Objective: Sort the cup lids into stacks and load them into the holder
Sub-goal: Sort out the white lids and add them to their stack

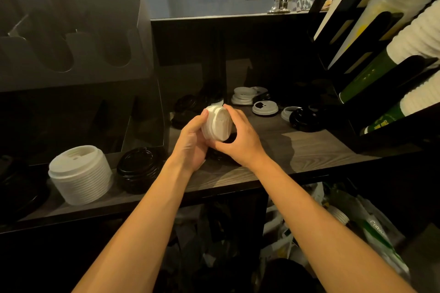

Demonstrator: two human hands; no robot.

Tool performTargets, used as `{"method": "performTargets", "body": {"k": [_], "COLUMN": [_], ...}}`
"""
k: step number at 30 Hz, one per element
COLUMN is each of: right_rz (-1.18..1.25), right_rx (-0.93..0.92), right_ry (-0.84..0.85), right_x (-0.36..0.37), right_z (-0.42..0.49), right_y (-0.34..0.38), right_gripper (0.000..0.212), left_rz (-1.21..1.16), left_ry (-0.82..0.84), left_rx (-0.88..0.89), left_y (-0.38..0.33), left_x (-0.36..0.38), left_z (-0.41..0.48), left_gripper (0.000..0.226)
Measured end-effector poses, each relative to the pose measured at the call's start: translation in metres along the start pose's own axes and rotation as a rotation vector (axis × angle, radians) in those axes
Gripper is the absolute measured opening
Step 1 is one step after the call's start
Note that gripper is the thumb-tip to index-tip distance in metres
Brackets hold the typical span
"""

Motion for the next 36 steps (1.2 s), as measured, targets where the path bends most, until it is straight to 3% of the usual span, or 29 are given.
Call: {"method": "performTargets", "body": {"k": [8, 13, 21, 26, 32, 36], "right_rz": [-0.007, 0.214, 0.166, 0.116, 0.162, 0.248], "right_rx": [-0.044, 0.132, 0.148, 0.063, 0.051, 0.082], "right_ry": [-0.058, -0.17, -0.192, -0.16, -0.146, -0.158], "right_x": [-0.002, -0.01, -0.01, -0.006, -0.007, -0.009], "right_z": [-0.002, -0.003, -0.002, -0.001, -0.002, -0.003], "right_y": [0.004, 0.002, -0.001, -0.003, 0.0, 0.001], "right_gripper": [0.09, 0.075, 0.084, 0.091, 0.086, 0.076], "left_rz": [-0.084, -0.189, 0.039, 0.12, -0.041, -0.144], "left_ry": [0.031, -0.027, 0.038, 0.06, 0.048, 0.066], "left_rx": [-0.091, -0.061, 0.001, 0.024, 0.008, -0.019], "left_y": [-0.006, -0.004, 0.003, 0.0, -0.001, -0.004], "left_x": [0.003, -0.002, 0.005, 0.014, 0.009, 0.008], "left_z": [-0.006, -0.001, 0.0, -0.005, -0.003, -0.004], "left_gripper": [0.053, 0.039, 0.03, 0.049, 0.035, 0.037]}}
Point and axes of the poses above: each hand's wrist, its own z-axis towards the middle knuckle, its own x-axis out of the palm, y = z × x, the point moved 2 cm from there along z, towards the middle knuckle, and after that the axes turned 4 degrees about -y, right-handed, at the moved point
